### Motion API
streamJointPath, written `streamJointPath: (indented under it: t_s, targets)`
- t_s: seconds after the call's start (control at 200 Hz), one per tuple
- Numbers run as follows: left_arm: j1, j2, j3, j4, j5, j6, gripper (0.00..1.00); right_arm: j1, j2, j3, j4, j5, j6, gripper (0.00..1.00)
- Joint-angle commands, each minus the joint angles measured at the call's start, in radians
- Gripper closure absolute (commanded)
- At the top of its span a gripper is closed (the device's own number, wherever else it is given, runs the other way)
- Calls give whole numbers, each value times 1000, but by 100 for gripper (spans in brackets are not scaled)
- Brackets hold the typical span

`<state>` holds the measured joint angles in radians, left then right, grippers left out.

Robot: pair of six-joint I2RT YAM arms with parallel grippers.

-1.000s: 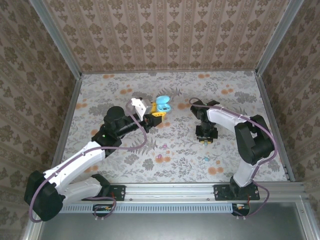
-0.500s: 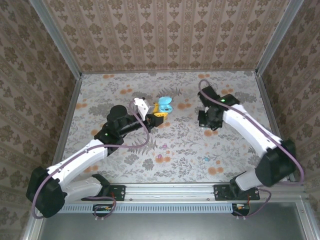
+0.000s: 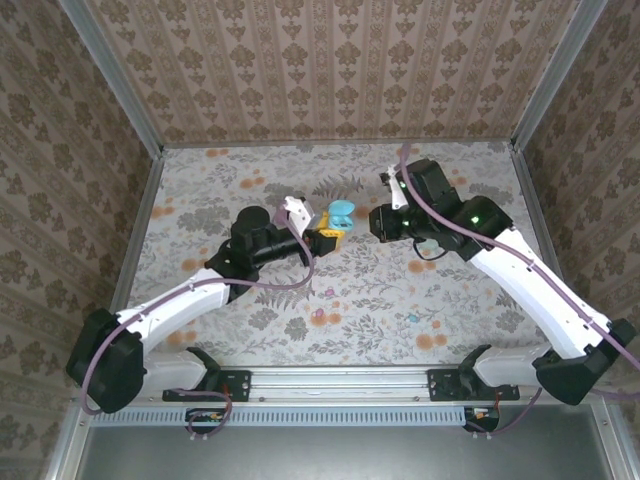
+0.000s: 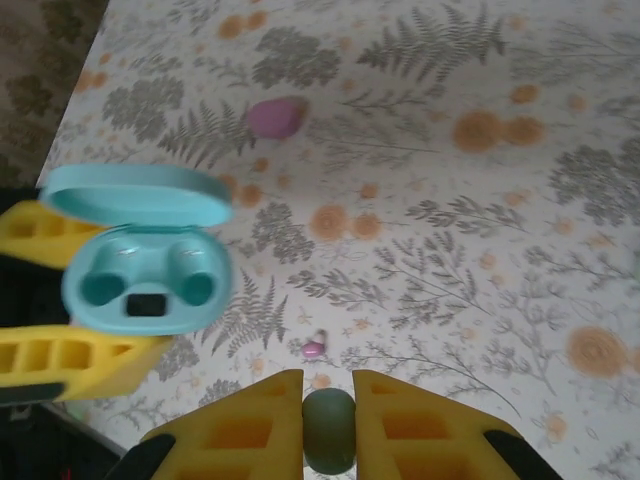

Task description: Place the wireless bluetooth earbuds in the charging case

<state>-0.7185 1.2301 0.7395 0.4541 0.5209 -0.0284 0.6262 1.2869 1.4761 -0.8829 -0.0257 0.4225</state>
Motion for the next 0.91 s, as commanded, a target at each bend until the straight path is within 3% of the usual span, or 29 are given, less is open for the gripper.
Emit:
streamJointPath:
  t_s: [0.0,0.9]
  targets:
    - [1,3,47,41,36,24,71,27,37,54,25,65,-53,82]
    - [-13,-27,48,29,37,26,72,123,141,98,74,206,-92,82]
